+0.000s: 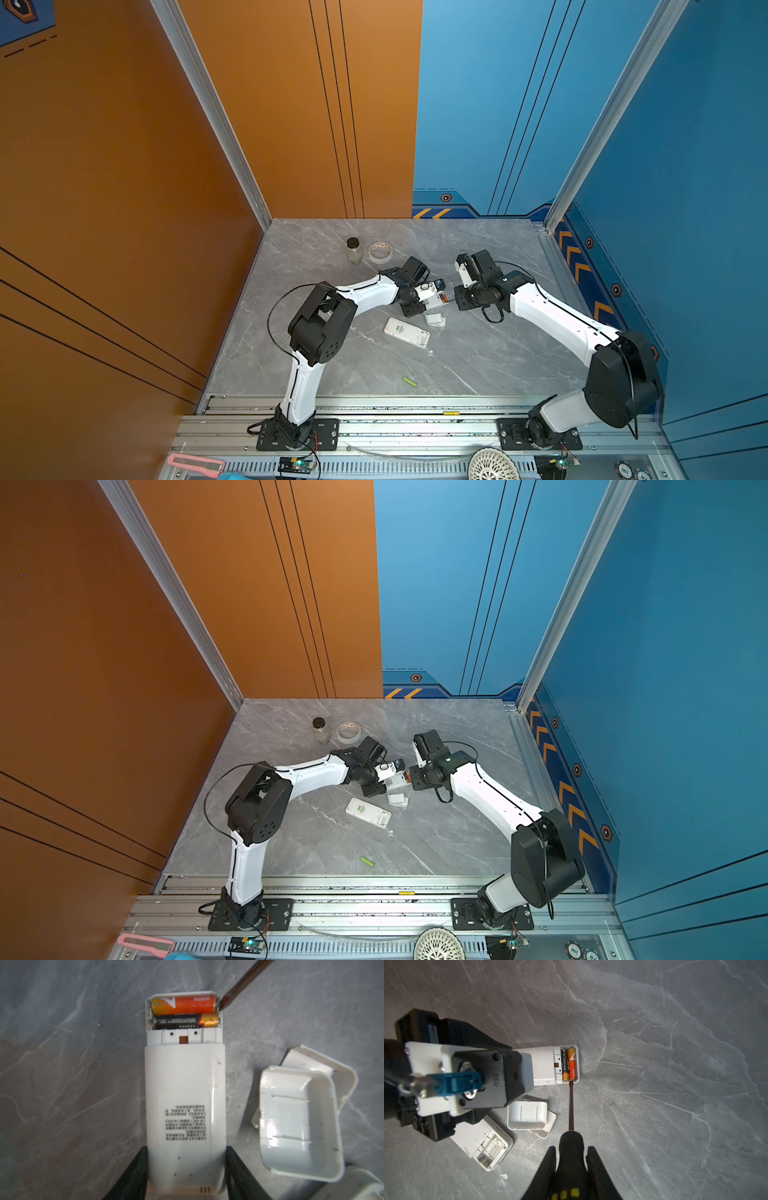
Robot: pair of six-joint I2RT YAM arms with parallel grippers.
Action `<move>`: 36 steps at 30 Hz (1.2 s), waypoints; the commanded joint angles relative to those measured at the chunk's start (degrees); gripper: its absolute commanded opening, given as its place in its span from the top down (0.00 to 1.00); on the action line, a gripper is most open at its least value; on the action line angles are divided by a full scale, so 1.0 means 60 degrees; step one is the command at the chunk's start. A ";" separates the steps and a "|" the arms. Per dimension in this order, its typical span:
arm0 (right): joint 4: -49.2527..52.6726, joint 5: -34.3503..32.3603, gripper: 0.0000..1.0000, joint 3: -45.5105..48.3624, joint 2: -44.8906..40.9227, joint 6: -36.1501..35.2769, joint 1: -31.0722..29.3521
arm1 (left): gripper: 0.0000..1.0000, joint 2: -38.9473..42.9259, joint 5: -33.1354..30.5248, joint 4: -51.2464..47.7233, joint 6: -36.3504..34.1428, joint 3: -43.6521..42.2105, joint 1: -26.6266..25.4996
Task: Unload the batteries from the remote control
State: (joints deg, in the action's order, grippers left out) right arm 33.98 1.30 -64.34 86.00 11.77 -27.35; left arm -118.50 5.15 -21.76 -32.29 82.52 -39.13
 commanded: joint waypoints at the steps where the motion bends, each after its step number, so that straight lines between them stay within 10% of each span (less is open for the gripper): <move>1: -0.0006 -0.0167 1.00 0.0006 0.0167 -0.0057 0.0048 | 0.93 -0.0011 -0.0021 -0.0761 -0.0228 -0.0379 -0.0157; 12: -0.0776 -0.0847 1.00 0.0433 0.0343 0.0168 -0.0199 | 0.97 0.0077 0.0695 -0.0807 -0.0314 -0.0472 -0.0157; 26: -0.8833 -0.3238 1.00 0.5413 -0.0067 0.1349 -0.1695 | 1.00 0.0003 0.2830 -0.1665 -0.0664 -0.0348 0.0048; 36: -1.0232 -0.3469 1.00 0.5457 0.0218 0.1379 -0.1767 | 1.00 -0.0137 0.3395 -0.1917 -0.0755 -0.0204 0.0099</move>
State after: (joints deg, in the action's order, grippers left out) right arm -24.14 -18.31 -31.83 85.03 18.94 -38.70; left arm -118.28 8.36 -19.40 -30.50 82.74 -34.11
